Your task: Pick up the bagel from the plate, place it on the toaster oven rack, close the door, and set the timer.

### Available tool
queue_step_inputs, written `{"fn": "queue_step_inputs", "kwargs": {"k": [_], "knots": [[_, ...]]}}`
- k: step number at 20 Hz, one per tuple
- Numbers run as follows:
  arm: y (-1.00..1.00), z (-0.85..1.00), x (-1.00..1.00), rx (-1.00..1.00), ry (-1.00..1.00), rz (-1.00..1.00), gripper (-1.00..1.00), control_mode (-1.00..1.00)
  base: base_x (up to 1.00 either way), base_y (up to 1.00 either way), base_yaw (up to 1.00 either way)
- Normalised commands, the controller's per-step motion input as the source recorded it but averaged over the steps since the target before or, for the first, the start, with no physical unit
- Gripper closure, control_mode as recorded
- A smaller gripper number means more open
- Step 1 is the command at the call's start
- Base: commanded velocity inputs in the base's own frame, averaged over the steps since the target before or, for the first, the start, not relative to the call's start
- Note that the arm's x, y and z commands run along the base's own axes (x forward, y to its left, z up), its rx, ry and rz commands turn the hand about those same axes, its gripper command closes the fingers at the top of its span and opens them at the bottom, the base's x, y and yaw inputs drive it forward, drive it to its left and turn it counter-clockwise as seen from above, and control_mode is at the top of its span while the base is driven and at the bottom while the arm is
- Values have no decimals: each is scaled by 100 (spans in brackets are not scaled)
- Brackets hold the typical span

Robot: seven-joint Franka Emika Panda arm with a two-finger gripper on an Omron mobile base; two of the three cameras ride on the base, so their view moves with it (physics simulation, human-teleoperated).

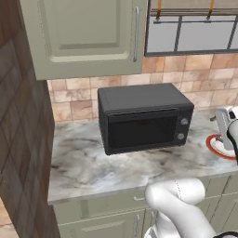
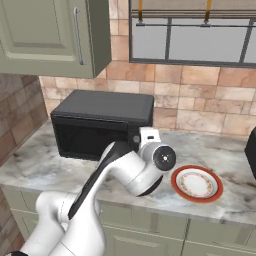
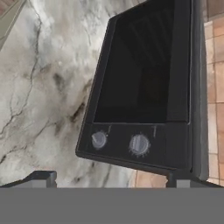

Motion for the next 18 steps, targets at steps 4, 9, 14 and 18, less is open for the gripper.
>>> {"fn": "queue_step_inputs", "kwargs": {"k": [4, 9, 14, 18], "knots": [[10, -18, 11, 1, 0, 4, -100, -100, 0, 0, 0], [1, -17, 4, 1, 0, 2, -100, -100, 0, 0, 0], [0, -27, 0, 3, 0, 1, -100, -100, 0, 0, 0], [-1, -37, 6, 1, 0, 2, -100, -100, 0, 0, 0]]}}
